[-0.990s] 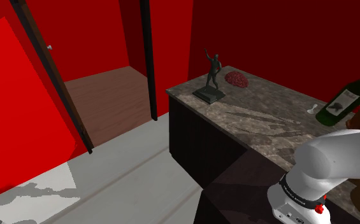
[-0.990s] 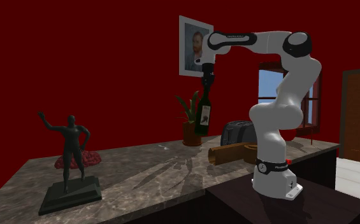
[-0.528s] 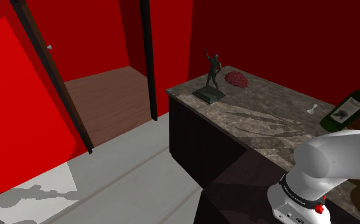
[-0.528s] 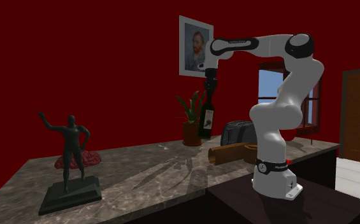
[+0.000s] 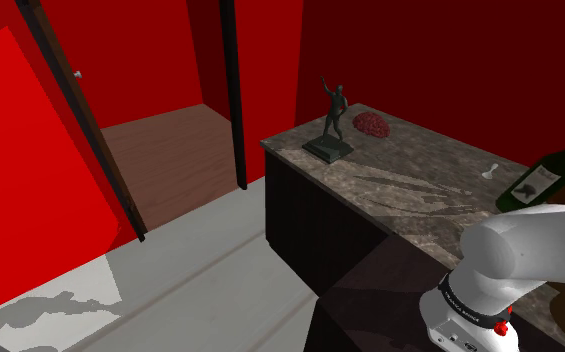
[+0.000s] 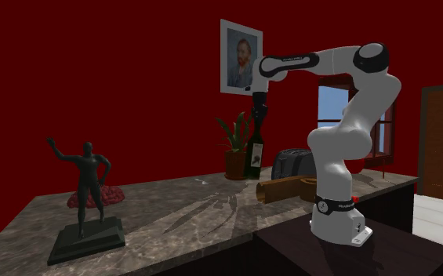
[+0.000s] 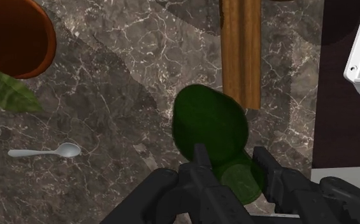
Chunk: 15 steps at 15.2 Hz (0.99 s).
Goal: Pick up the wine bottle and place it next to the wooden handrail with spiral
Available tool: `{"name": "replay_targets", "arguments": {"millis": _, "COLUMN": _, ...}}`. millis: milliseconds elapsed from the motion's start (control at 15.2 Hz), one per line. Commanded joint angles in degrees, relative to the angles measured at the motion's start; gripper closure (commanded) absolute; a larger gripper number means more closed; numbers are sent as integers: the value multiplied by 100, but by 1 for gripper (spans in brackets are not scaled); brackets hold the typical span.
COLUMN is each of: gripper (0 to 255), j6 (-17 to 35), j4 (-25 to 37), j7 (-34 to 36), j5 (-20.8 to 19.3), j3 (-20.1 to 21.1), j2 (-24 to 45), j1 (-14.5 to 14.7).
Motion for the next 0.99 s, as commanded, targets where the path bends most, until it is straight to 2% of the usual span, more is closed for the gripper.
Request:
{"name": "replay_targets", "arguments": {"millis": 0, "gripper": 255, "j6": 141, "j4": -159, "j7": 21, "j5": -50, "j3": -55, "j2": -31, "j1": -18}}
{"name": "replay_targets", "arguments": {"millis": 924, "gripper": 255, "j6": 1100, "j4": -1123, "j7": 148, "j5": -421, "j3": -538, "j2": -106, "j1": -94}}
